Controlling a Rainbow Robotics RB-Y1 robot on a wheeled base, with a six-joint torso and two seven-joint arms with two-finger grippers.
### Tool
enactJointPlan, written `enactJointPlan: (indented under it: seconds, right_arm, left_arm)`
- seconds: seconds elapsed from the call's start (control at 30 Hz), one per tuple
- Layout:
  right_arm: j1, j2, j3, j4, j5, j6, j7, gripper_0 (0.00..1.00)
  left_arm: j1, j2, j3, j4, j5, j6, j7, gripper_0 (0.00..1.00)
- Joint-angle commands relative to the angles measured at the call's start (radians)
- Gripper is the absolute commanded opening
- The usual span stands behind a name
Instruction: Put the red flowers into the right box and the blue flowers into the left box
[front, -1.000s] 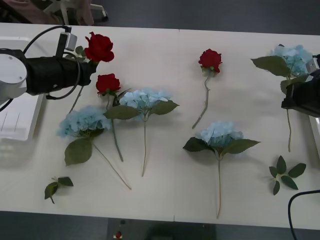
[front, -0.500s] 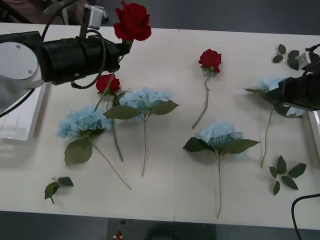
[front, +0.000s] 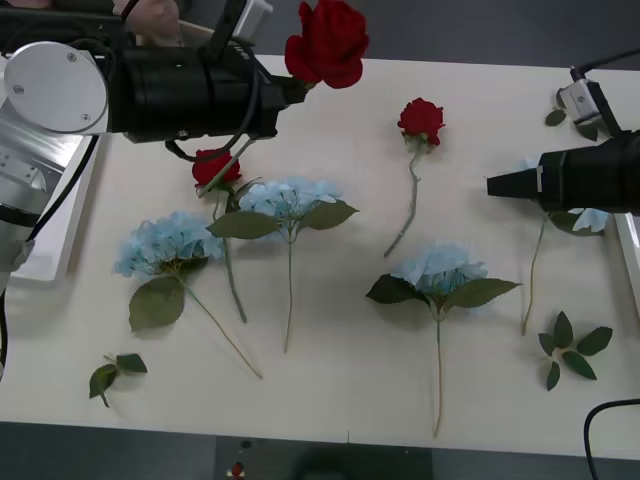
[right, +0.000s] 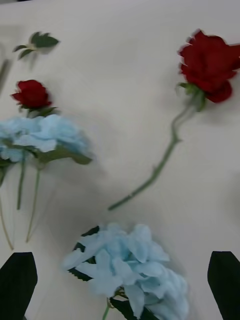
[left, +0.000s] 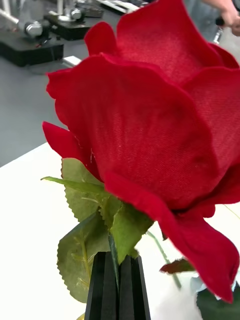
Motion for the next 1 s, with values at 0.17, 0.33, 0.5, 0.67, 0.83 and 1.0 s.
enactJointPlan:
  seconds: [0.17,0.33,0.5,0.67,0.83,1.0]
  right_arm:
    - [-0.010,0.035,-0.043,-0.034,-0.159,-0.003,0.273,1.00]
    - [-0.012,0.047,-0.058,-0.026,-0.225,0.015,0.319,1.00]
    - [-0.012,0.047,-0.061,0.066,-0.389,0.046,0.267,1.00]
    - [-0.012,0.047,-0.061,0.182,-0.537,0.092,0.267,1.00]
    - [-0.012,0.047,-0.027,0.239,-0.610,0.089,0.268,1.00]
    - [-0.021,0.064,-0.007,0.257,-0.625,0.063,0.284,1.00]
  left_arm:
    - [0.064,-0.245,0.014,-0.193,-0.268,0.034,0.269,0.00]
    - [0.064,-0.369,0.020,-0.209,-0.366,0.034,0.356,0.00]
    - [0.061,-0.450,0.040,-0.216,-0.426,0.022,0.401,0.00]
    - [0.041,-0.524,0.071,-0.202,-0.437,-0.006,0.448,0.00]
    - [0.030,-0.561,0.072,-0.187,-0.449,-0.078,0.529,0.00]
    - [0.013,-0.567,0.057,-0.104,-0.311,-0.230,0.540,0.00]
